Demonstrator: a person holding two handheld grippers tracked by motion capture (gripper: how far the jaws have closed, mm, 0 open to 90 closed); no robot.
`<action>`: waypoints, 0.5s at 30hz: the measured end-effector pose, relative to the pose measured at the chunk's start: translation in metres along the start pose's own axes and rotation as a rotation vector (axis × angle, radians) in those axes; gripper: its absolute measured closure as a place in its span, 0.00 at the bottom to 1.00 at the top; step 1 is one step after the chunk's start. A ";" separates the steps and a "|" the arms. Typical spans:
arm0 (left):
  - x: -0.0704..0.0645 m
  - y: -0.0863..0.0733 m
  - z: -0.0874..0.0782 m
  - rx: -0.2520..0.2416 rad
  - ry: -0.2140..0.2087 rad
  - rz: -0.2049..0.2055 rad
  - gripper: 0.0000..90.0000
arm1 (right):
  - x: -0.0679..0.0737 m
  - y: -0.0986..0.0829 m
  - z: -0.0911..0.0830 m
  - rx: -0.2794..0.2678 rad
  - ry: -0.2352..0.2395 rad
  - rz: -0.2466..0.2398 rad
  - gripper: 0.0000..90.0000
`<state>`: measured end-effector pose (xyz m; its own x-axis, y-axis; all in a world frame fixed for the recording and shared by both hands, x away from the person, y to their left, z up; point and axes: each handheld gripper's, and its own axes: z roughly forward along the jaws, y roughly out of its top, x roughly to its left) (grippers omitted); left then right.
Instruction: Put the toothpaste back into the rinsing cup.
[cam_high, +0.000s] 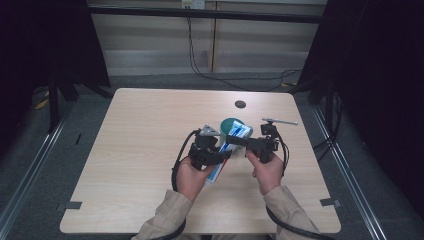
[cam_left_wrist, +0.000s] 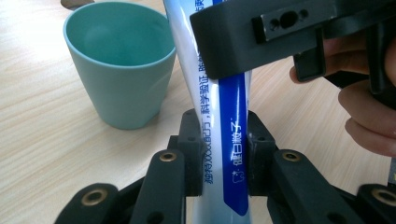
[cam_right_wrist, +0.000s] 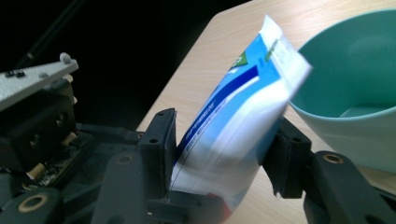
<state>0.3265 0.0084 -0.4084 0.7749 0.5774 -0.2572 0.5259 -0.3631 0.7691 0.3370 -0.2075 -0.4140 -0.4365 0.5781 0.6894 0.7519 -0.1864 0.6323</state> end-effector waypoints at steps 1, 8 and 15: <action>0.000 0.000 0.000 0.004 0.001 0.003 0.82 | 0.000 0.000 0.000 -0.001 -0.005 0.001 0.57; -0.004 0.001 0.001 -0.023 -0.008 0.027 0.72 | 0.003 0.006 -0.005 0.017 0.011 -0.020 0.81; 0.002 0.004 -0.008 -0.063 -0.032 0.021 0.40 | 0.019 0.015 -0.015 -0.026 -0.008 -0.138 0.85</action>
<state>0.3279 0.0137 -0.4013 0.7968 0.5462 -0.2584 0.4869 -0.3273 0.8098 0.3324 -0.2112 -0.3862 -0.5311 0.6059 0.5923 0.6719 -0.1248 0.7301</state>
